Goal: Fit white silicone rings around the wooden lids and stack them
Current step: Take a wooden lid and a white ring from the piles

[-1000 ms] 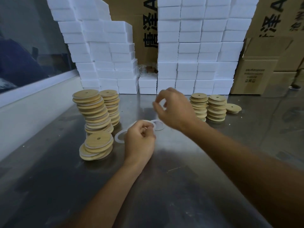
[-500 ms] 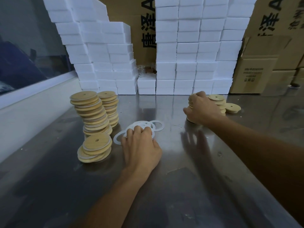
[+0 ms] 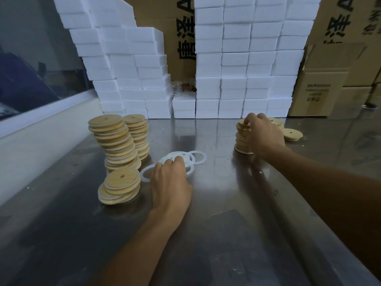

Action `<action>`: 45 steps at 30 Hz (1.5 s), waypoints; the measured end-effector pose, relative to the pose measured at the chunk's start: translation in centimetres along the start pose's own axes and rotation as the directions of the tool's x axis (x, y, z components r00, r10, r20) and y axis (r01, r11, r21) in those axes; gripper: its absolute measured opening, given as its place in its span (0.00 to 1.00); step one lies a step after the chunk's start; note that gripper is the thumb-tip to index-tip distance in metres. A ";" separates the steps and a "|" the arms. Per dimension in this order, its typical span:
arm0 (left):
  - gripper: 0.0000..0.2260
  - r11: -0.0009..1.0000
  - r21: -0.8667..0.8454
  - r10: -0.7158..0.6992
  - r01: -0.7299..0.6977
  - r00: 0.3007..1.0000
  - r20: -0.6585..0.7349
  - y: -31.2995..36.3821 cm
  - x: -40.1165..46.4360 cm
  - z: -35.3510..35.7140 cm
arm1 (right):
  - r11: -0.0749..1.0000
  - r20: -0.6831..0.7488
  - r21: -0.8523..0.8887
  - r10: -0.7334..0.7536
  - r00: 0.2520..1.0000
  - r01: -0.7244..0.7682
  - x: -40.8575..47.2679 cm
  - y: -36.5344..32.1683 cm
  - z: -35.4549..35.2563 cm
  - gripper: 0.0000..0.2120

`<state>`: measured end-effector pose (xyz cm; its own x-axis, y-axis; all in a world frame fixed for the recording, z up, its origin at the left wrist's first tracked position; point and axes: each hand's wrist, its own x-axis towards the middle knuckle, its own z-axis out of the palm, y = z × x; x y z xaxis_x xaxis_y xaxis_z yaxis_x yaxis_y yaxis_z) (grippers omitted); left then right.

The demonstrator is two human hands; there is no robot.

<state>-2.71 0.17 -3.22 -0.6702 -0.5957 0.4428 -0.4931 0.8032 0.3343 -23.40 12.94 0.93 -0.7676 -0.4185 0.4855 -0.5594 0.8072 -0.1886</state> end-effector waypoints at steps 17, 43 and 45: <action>0.14 0.983 0.182 0.000 -0.005 1.000 0.025 0.2 -0.2 0.0 | 0.698 -0.238 0.715 0.294 0.926 -0.038 -4.8 -2.6 0.3 0.15; 0.12 0.928 -0.346 0.078 -0.139 0.980 -0.185 0.1 -0.1 -0.6 | 0.252 0.198 0.937 0.191 0.962 -0.243 -10.1 -5.9 0.1 0.11; 0.11 0.905 -0.370 0.115 -0.210 0.958 -0.262 0.1 -0.1 -1.0 | 0.255 0.205 0.936 0.168 0.964 -0.243 -10.1 -6.0 0.1 0.08</action>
<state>-2.17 0.28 -2.42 -0.5531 -0.4800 0.6809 -0.1007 0.8499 0.5173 -12.32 12.32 -2.93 -0.8982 -0.3535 0.2614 -0.2487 -0.0818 -0.9651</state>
